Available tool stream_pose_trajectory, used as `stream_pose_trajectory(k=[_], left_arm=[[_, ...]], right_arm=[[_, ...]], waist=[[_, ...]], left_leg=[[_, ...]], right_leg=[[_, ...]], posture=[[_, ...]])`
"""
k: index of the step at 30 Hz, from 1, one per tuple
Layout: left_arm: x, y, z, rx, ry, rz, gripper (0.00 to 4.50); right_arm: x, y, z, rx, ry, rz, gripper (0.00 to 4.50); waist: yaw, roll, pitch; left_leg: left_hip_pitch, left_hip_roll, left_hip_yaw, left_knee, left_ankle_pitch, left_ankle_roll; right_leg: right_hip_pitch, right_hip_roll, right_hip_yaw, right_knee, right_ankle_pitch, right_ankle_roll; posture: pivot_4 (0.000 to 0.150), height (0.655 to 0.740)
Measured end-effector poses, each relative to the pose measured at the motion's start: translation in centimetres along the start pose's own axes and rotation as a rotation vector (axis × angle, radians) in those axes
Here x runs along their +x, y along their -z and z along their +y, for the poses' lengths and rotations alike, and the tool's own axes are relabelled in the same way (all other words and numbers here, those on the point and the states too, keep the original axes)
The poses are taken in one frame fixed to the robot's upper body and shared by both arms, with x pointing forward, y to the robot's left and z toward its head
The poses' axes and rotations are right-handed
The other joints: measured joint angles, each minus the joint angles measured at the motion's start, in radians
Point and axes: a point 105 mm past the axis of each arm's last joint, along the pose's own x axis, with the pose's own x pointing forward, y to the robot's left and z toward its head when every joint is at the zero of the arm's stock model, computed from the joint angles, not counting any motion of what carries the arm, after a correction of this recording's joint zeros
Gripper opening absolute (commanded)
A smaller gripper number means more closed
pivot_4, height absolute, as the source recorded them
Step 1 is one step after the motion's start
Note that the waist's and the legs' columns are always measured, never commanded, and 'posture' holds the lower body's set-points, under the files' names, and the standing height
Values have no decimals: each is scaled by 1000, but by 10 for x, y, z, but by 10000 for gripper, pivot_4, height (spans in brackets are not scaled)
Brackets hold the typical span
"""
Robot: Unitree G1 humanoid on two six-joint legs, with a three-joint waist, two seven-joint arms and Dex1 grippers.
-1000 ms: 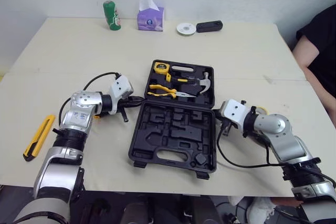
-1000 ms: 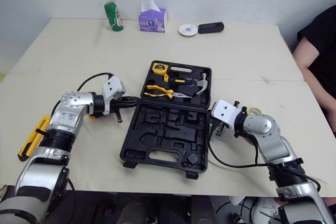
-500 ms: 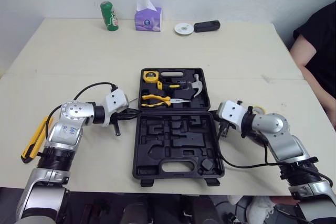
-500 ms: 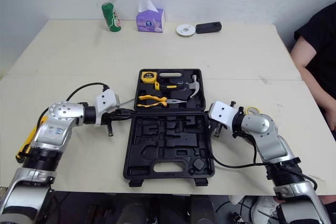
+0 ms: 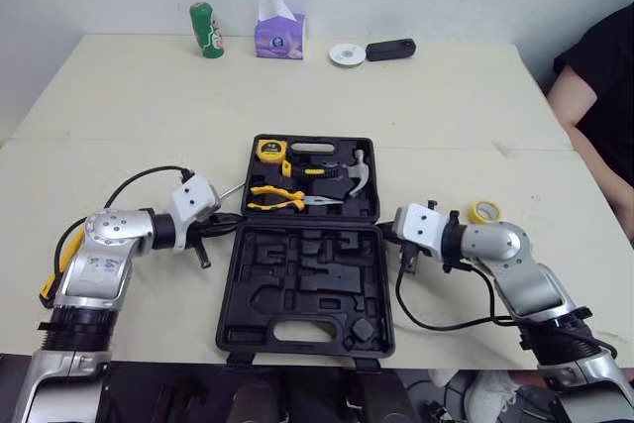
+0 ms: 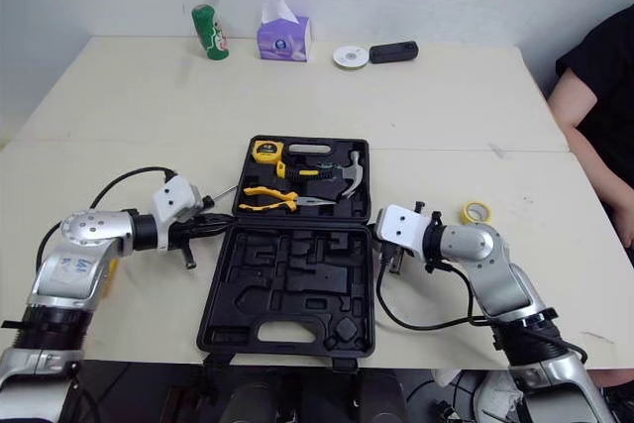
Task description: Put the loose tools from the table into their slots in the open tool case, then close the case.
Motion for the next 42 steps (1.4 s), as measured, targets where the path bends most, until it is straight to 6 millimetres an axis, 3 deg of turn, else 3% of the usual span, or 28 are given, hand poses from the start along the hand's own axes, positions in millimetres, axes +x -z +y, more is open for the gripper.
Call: stream_pose_trajectory(k=[13,17,18,21,24,26,29,31,32,36,39,42], left_arm=[[-10,-6,1,-23,-23,-30,0],[-50,-27,0,39,-12,-78,0],[-52,-27,1,37,-14,-79,0],[-90,-14,12,-51,-111,-96,0],[-116,1,21,-114,-189,-83,9884],[-134,6,30,-142,-266,-113,19007],[-190,23,55,-193,-509,-147,32271],[-216,34,63,-201,-623,-157,40716],[-226,44,64,-213,-663,-138,44765],[-266,98,55,-347,-865,-89,44765],[-289,118,48,-395,-979,-68,44765],[-325,141,31,-436,-1137,-3,44765]], right_arm=[[-7,-1,-4,-7,2,-17,508],[-41,-8,-19,-69,22,-58,508],[-43,-7,-20,-70,24,-56,508],[-86,2,-36,-32,94,-58,508],[-118,10,-45,-16,144,-30,9937],[-141,25,-49,27,192,12,20049],[-181,45,-60,83,333,70,34738],[-197,52,-64,79,412,77,44283],[-202,56,-63,77,432,89,45000],[-230,79,-57,101,545,158,45000],[-248,86,-53,54,575,218,45000],[-284,108,-39,81,677,296,45000]], waist=[[1,0,0],[5,0,0],[6,0,0],[6,0,0],[6,0,0],[6,0,0],[5,0,0],[2,0,0],[0,0,0],[-1,0,0],[1,0,0],[4,-1,0]], left_leg=[[-1,0,0,-1,0,0],[-1,0,0,-1,0,0],[0,0,-1,-1,0,0],[1,-1,-1,-1,-1,1],[2,-1,-1,-2,-1,0],[2,-1,-1,-2,-1,1],[2,-1,-1,-3,-1,1],[3,-1,0,-3,-2,1],[4,-1,0,-3,-2,0],[3,-1,0,-5,-4,-1],[3,-1,0,-5,-6,-1],[4,-1,0,-5,-10,-6]], right_leg=[[-1,0,0,0,0,0],[0,-1,0,-2,0,0],[0,-1,0,-3,0,0],[1,-2,0,-5,0,0],[2,-2,0,-6,0,0],[2,-2,0,-6,0,0],[1,-2,-1,-7,0,0],[2,-2,0,-7,0,0],[2,-2,0,-7,0,0],[0,-3,1,-7,0,-1],[0,-4,1,-7,0,-1],[1,-4,0,-8,0,-1]], posture=[[1500,7400],[1500,7400],[1500,7400],[1500,7400],[1500,7400],[1500,7400],[1500,7400],[1500,7400],[1500,7400],[1500,7400],[1500,7400],[1500,7400]])
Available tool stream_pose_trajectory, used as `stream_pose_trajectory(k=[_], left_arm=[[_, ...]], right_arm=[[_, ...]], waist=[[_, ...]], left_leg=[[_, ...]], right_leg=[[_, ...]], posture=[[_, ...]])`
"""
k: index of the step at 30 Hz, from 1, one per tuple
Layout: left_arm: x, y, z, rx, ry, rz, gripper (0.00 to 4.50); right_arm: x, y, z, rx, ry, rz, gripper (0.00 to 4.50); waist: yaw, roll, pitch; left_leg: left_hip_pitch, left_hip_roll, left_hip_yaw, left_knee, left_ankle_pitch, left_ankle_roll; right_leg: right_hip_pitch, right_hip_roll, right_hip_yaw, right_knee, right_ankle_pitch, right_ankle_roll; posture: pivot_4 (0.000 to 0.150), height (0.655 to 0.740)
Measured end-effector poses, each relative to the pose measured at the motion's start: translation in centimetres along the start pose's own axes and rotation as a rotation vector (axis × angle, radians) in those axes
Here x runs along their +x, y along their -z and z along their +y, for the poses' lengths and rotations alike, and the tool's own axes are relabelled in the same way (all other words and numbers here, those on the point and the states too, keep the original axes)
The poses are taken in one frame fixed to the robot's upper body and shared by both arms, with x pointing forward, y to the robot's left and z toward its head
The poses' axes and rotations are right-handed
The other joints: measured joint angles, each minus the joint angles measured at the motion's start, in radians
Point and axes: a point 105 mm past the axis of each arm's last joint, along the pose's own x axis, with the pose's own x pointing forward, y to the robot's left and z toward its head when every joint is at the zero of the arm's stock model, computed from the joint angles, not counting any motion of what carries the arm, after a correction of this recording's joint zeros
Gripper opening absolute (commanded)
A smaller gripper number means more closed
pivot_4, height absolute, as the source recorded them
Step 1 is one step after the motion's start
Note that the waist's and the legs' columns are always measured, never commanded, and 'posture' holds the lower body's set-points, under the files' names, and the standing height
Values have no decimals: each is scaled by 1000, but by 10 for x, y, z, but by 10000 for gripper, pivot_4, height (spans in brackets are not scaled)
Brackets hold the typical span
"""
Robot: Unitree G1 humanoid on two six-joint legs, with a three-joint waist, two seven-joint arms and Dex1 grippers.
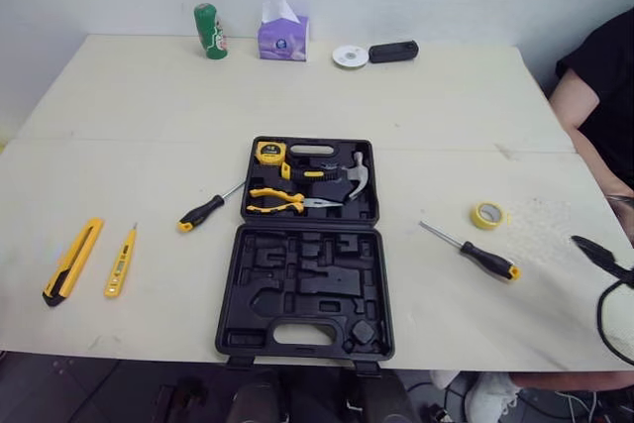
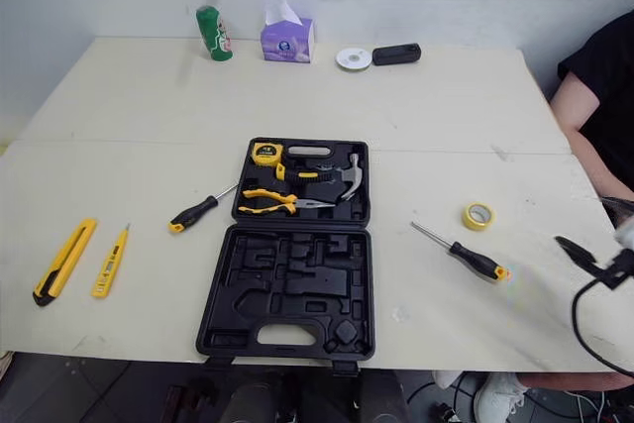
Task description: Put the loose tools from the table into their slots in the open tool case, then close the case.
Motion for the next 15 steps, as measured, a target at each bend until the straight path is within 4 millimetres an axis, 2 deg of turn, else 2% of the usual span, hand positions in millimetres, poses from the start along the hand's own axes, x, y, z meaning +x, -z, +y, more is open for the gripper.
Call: stream_pose_trajectory(k=[4,8,12,15], left_arm=[[-15,15,9,-105,-42,9,44765],[-22,16,16,-82,-82,14,44765],[-32,25,22,-57,-134,41,44765],[-34,37,20,-84,-148,53,44765]], right_arm=[[-27,42,16,96,-11,148,45000],[-50,64,9,154,140,210,45000],[-67,78,3,179,257,256,45000],[-71,82,3,179,287,264,45000]], waist=[[2,0,0],[-1,1,-1],[-17,3,-2],[-23,3,-2]], left_leg=[[1,0,0,0,0,0],[2,0,0,0,-1,-1],[3,0,0,-1,-1,-2],[6,0,1,-1,-1,-2]], right_leg=[[1,-1,0,0,0,0],[1,-1,0,0,0,0],[2,0,1,1,0,-1],[4,0,1,1,0,-1]], posture=[[1500,7400],[1500,7400],[1500,7400],[1500,7400]])
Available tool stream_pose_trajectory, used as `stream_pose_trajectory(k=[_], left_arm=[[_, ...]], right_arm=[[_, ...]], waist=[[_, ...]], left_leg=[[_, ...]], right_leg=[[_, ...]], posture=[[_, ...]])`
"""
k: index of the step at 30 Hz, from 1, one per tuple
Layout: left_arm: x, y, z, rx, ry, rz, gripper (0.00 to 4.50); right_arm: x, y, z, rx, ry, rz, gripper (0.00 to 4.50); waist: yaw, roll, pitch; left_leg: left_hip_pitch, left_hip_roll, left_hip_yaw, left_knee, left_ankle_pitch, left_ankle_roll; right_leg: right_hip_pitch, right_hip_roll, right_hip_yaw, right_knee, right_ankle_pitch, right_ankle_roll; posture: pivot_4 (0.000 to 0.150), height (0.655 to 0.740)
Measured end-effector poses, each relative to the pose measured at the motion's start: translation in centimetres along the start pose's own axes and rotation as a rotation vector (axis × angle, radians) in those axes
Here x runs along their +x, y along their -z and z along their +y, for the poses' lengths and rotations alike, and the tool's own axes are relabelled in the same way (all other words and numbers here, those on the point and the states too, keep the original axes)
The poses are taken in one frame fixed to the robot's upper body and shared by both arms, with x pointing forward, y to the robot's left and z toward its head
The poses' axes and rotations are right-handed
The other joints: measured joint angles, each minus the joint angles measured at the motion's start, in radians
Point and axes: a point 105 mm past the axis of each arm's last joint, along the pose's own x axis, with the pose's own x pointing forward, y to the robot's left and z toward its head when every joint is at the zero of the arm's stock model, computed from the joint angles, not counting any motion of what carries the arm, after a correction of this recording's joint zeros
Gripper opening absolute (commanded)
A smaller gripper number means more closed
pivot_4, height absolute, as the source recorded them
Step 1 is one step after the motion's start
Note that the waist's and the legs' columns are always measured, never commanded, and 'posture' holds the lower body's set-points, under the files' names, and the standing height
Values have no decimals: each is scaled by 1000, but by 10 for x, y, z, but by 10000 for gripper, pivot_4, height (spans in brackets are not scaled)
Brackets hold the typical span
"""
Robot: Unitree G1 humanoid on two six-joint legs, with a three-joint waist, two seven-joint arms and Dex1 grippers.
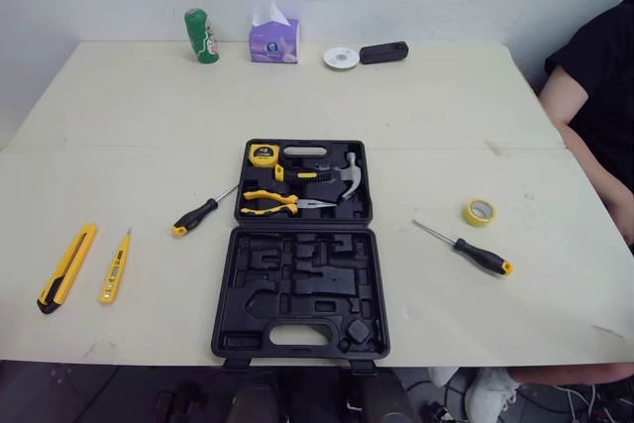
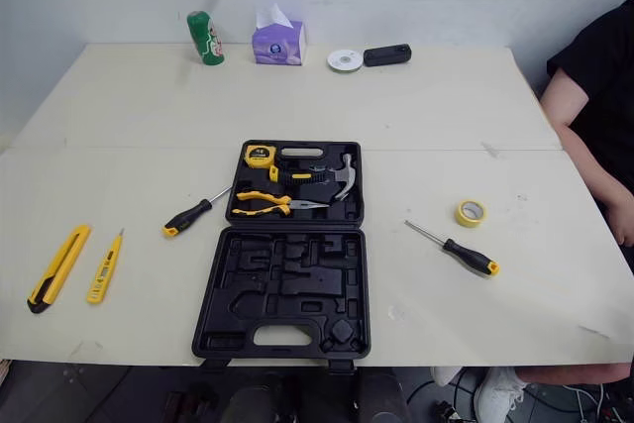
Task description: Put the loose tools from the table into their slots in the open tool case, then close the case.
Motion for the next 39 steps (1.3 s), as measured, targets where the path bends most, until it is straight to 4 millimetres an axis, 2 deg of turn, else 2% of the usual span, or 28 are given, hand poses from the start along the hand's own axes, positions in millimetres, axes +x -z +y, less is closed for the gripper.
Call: stream_pose_trajectory(k=[3,7,14,17,19,23,25,27,30,33,36,39], left_arm=[[3,3,-5,-4,14,-1,44765],[13,-3,-13,-6,47,-32,44765],[27,-26,-30,23,143,-93,44765],[33,-39,-43,39,206,-132,44765],[42,-55,-62,68,298,-162,44765],[53,-81,-109,125,514,-194,44765],[54,-82,-123,132,584,-172,44765],[58,-86,-160,183,743,-140,44765],[61,-94,-195,273,869,-143,44765],[62,-91,-221,318,961,-100,44765],[65,-84,-241,302,1019,-15,44765],[69,-89,-273,291,1078,26,44765]], right_arm=[[5,-1,6,11,-7,-19,45000],[20,-13,18,-6,-63,-70,45000],[35,-35,29,-37,-139,-157,45000],[43,-54,33,25,-166,-240,45000],[51,-76,41,99,-225,-326,45000],[63,-128,53,116,-337,-475,45000],[64,-143,58,118,-372,-516,45000],[66,-181,82,105,-490,-598,45000],[61,-224,107,66,-605,-704,45000],[53,-248,121,46,-685,-764,45000],[47,-257,133,56,-775,-778,45000],[35,-280,151,22,-878,-860,45000]], waist=[[-2,-2,-1],[-1,-2,-1],[-1,-2,-1],[0,-2,-1],[1,-2,-1],[1,0,0],[0,0,0],[1,0,0],[6,0,0],[13,0,0],[24,0,0],[29,0,0]], left_leg=[[3,0,0,-1,0,0],[4,0,0,-1,0,0],[4,0,0,-1,0,0],[5,0,0,-1,0,0],[7,0,0,-1,0,0],[7,0,0,-3,0,0],[7,0,0,-5,1,1],[7,0,0,-4,3,3],[7,0,0,-4,2,0],[6,0,0,-4,4,5],[4,-1,0,-3,4,6],[2,-1,0,-1,4,7]], right_leg=[[3,0,0,0,0,0],[3,0,1,0,0,0],[3,0,1,0,0,0],[5,0,1,0,0,0],[7,0,1,0,0,0],[7,0,1,0,0,0],[7,0,1,-1,0,-1],[7,0,0,-1,0,0],[7,0,0,-1,0,0],[6,1,0,-2,0,0],[5,1,0,-1,0,0],[4,1,0,-1,0,0]], posture=[[1500,7400],[1500,7400],[1500,7400],[1500,7400],[1500,7400],[1500,7400],[1500,7400],[1500,7400],[1500,7400],[1500,7400],[1500,7400],[1500,7400]])
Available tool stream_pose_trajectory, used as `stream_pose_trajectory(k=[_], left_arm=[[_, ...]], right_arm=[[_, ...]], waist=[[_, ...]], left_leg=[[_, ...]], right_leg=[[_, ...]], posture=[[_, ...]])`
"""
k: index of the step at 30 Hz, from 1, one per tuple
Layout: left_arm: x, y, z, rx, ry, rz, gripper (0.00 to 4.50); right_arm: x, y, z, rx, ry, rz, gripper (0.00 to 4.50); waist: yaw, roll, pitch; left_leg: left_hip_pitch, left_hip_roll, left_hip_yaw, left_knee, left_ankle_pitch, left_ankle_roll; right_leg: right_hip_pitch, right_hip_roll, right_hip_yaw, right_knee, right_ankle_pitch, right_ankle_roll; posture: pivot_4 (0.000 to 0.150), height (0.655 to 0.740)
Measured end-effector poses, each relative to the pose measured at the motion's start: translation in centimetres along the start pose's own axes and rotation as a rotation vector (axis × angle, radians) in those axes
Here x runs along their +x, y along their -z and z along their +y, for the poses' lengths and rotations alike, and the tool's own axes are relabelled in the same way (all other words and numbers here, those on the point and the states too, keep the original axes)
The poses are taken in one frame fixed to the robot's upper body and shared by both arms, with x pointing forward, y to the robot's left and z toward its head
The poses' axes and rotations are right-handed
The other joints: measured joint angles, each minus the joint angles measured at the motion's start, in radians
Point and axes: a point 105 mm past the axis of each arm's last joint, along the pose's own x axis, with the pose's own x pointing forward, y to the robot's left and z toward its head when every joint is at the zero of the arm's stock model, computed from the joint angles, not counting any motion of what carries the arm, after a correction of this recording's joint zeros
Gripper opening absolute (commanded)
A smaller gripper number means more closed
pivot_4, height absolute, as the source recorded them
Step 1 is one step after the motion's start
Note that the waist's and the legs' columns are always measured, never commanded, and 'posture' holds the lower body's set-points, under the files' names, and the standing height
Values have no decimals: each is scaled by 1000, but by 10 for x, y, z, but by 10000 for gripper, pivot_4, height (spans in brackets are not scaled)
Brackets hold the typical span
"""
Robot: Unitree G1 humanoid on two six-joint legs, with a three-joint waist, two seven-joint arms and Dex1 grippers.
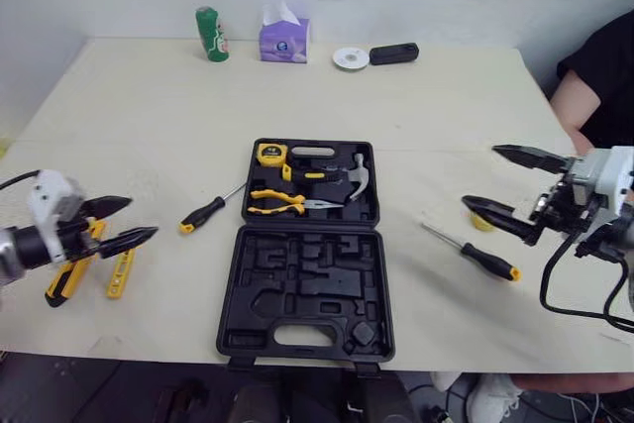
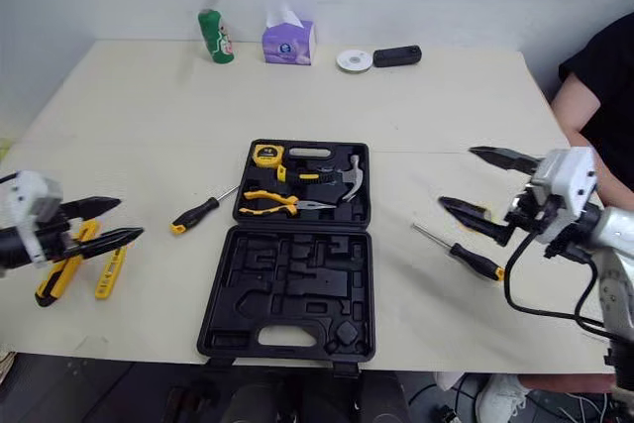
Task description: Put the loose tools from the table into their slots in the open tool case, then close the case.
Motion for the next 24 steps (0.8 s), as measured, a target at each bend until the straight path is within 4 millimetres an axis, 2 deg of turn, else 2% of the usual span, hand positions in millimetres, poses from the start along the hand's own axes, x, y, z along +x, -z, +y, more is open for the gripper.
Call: stream_pose_trajectory(k=[5,8,12,17,21,24], left_arm=[[27,-12,-6,19,-2,35,44765],[41,-11,-3,17,-44,113,44765],[58,-4,-6,22,-50,198,44765],[66,5,-12,37,-15,267,44765],[74,4,-9,66,-20,279,44765],[77,5,-5,66,-32,272,35971]], right_arm=[[21,-13,18,1,-90,-63,45000],[30,-20,24,14,-121,-101,45000],[34,-23,27,17,-143,-104,45000],[38,-21,33,31,-178,-95,45000],[40,-23,35,29,-183,-102,45000],[41,-24,35,22,-180,-102,45000]], waist=[[0,0,0],[-3,0,0],[-1,0,0],[0,-1,0],[3,-1,0],[3,-1,0]], left_leg=[[-3,0,0,1,1,1],[-11,0,0,5,2,3],[-11,0,0,6,3,3],[-12,0,0,6,3,3],[-12,0,0,7,3,3],[-12,0,0,7,3,3]], right_leg=[[-2,1,0,3,0,0],[-8,1,0,6,1,2],[-8,1,0,6,1,2],[-8,1,0,5,1,2],[-8,1,0,5,1,2],[-8,1,-1,6,1,2]], posture=[[1500,7400],[1500,7400],[1500,7400],[1500,7400],[1500,7400],[1500,7400]])
